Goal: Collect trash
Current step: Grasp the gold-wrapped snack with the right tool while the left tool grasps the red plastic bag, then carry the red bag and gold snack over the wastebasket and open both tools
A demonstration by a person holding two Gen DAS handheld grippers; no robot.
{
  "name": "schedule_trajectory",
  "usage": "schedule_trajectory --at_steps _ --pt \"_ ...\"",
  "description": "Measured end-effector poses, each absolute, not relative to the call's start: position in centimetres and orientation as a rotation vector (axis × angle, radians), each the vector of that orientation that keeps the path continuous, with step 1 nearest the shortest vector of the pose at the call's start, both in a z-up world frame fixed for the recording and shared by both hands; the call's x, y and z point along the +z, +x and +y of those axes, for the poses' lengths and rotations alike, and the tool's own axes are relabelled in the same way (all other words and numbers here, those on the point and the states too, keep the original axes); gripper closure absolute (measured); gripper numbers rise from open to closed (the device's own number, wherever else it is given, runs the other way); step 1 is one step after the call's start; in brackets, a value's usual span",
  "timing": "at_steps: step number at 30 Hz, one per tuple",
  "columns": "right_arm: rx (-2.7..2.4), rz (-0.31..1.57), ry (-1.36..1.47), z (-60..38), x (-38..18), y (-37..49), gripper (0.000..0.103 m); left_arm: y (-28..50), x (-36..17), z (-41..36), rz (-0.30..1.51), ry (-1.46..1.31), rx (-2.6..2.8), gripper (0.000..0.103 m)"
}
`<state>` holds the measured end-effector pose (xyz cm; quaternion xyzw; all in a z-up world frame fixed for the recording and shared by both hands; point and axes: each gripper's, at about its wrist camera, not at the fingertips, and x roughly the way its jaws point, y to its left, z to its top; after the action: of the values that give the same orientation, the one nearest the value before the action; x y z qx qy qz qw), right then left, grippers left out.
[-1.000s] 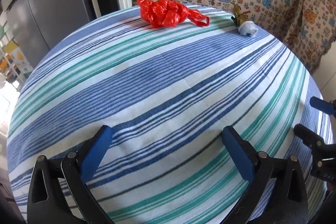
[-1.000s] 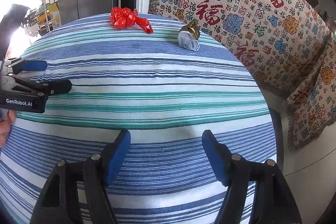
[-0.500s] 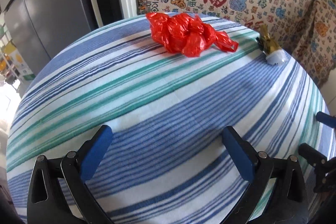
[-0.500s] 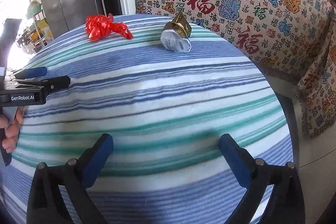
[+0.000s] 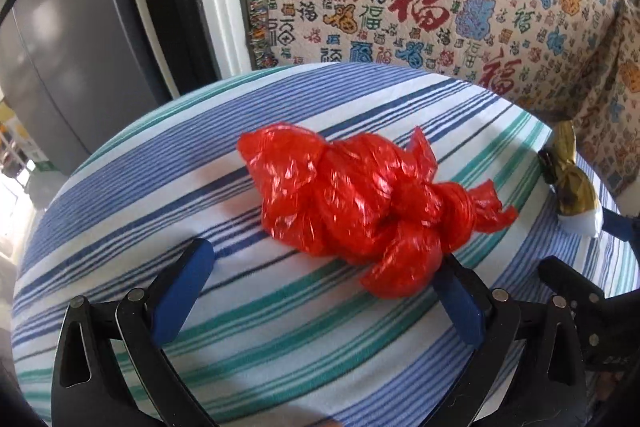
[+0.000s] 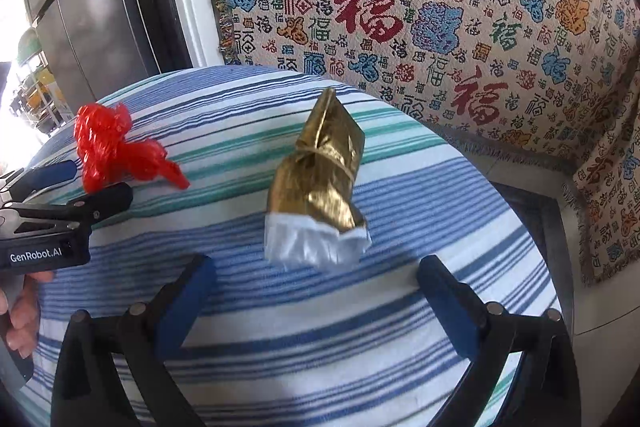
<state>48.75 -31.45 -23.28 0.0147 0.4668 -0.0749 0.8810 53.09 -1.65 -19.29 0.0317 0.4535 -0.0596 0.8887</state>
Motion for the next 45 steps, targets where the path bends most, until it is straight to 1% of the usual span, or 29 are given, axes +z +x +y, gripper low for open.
schedule_trajectory --at_steps 2,3,4,5,7,8,9,10,11,13,14,16,20,25,33,38,45 --pt "-0.146 0.960 0.052 -31.6 -23.2 49.1 0.002 53.9 -19.3 -1.9 0.942 0.070 -0.128 0.000" --pt "-0.147 0.949 0.060 -31.7 -23.1 49.2 0.005 54.1 -19.3 -2.0 0.941 0.072 -0.133 0.000" --pt "-0.152 0.935 0.064 -31.7 -22.9 49.1 0.019 54.4 -19.3 -2.1 0.940 0.074 -0.139 0.000" --pt "-0.154 0.923 0.068 -31.8 -22.7 49.0 0.039 54.5 -19.3 -2.2 0.939 0.078 -0.148 0.000" --pt "-0.161 0.913 0.081 -32.2 -22.6 48.9 0.061 54.5 -19.2 -2.4 0.930 0.077 -0.179 0.003" --pt "-0.156 0.909 0.095 -32.5 -22.6 48.8 0.064 54.3 -19.2 -2.5 0.920 0.080 -0.188 0.009" --pt "-0.154 0.907 0.103 -32.6 -22.6 48.7 0.066 54.2 -19.0 -2.7 0.912 0.085 -0.191 0.013" --pt "-0.149 0.906 0.108 -32.8 -22.6 48.5 0.068 54.1 -18.9 -2.7 0.903 0.085 -0.195 0.023" --pt "-0.147 0.907 0.105 -32.8 -22.6 48.2 0.069 53.9 -18.7 -2.7 0.891 0.077 -0.207 0.036" --pt "-0.141 0.912 0.083 -32.7 -22.5 47.3 0.070 53.6 -18.4 -2.2 0.874 0.042 -0.234 0.047" --pt "-0.133 0.915 0.072 -32.7 -22.5 46.7 0.071 53.4 -18.3 -1.8 0.872 0.016 -0.243 0.051" --pt "-0.111 0.922 0.044 -32.7 -22.4 45.0 0.072 52.5 -18.2 -1.1 0.869 -0.026 -0.252 0.054" --pt "-0.062 0.940 0.004 -32.9 -22.0 40.7 0.072 48.9 -18.1 -0.8 0.868 0.005 -0.247 0.057" --pt "-0.008 0.964 -0.016 -32.6 -21.2 34.6 0.072 41.4 -17.8 -1.6 0.878 0.073 -0.283 0.057" --pt "0.015 0.949 0.031 -33.1 -18.3 26.3 0.072 30.7 -13.9 -4.9 0.841 0.065 -0.356 0.058" --pt "-0.022 0.928 0.047 -34.9 -16.5 22.4 0.072 27.2 -12.6 -8.6 0.845 0.091 -0.418 0.058" --pt "-0.126 0.910 0.073 -40.5 -14.0 17.3 0.072 24.6 -10.8 -15.8 0.833 0.110 -0.541 0.058"
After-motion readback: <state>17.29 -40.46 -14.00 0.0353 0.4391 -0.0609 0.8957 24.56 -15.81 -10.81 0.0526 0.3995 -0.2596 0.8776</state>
